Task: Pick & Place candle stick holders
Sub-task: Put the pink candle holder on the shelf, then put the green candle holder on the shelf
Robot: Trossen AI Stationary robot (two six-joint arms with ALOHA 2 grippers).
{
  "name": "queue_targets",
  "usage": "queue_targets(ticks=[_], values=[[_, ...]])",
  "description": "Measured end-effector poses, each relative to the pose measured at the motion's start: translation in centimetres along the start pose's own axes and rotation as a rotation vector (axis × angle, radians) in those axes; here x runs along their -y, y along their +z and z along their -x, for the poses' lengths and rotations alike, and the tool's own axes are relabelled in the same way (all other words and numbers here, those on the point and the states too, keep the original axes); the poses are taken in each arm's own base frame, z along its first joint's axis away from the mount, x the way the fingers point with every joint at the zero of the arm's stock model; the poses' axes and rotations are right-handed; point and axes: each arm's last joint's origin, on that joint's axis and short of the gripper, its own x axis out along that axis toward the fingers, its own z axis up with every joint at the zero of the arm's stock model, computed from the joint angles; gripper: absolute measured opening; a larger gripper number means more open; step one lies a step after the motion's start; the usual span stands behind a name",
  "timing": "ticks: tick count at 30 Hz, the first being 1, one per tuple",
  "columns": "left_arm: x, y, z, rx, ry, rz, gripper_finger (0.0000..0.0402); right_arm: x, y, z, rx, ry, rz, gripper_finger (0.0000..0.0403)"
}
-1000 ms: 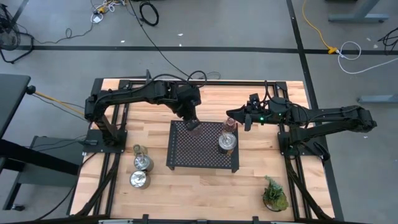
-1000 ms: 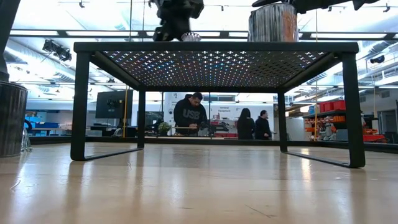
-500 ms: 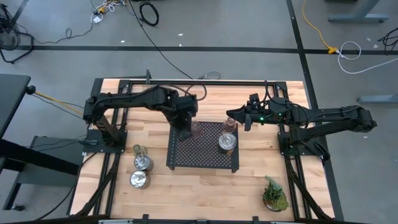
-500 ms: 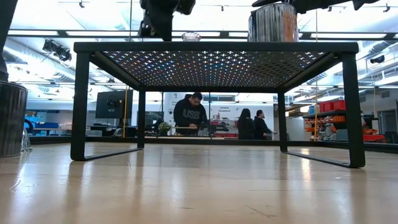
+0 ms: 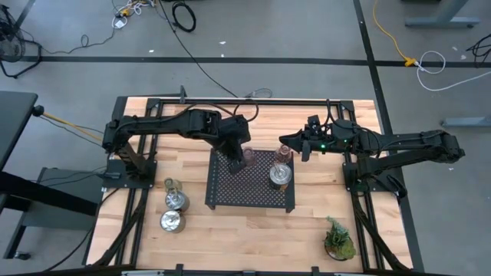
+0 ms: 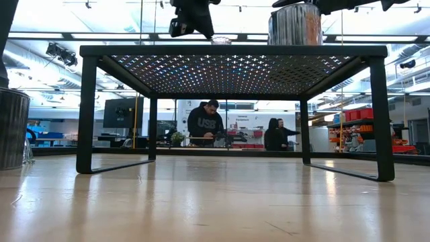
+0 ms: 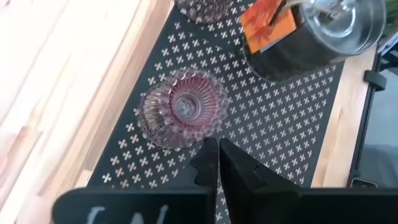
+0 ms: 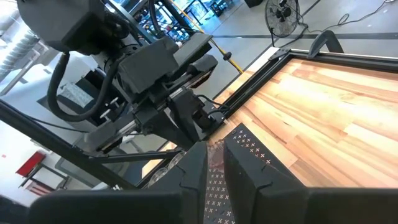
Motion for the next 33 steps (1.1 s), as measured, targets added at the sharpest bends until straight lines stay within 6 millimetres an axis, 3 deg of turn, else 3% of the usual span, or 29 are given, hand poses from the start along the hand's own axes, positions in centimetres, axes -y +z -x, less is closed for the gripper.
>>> queue_targets(ticks=[17, 21, 25, 30, 33], values=[[-0.2, 0.8, 0.1, 0.077, 0.002, -0.006, 0.0016, -0.1, 0.0, 0.0, 0.0, 0.011, 0.0, 0.0052], [-1.2, 0.4, 1.6, 0.065, 0.037, 0.024, 0.0016, -0.1, 0.0, 0.0, -0.001, 0.012, 0.0, 0.0052], [-2.2, -1.4, 3.4, -0.055, 0.128, 0.08, 0.0016, -0.1, 0.0, 0.0, -0.012, 0.021, 0.0, 0.0052], [-2.3, -5.4, 6.0, -0.321, 0.298, 0.187, 0.0016, -0.2, -0.1, 0.0, -0.032, 0.044, 0.001, 0.0052], [-1.3, -6.9, 6.7, -0.293, 0.262, 0.212, 0.0016, -0.2, -0.1, 0.0, -0.031, 0.045, 0.005, 0.0052]])
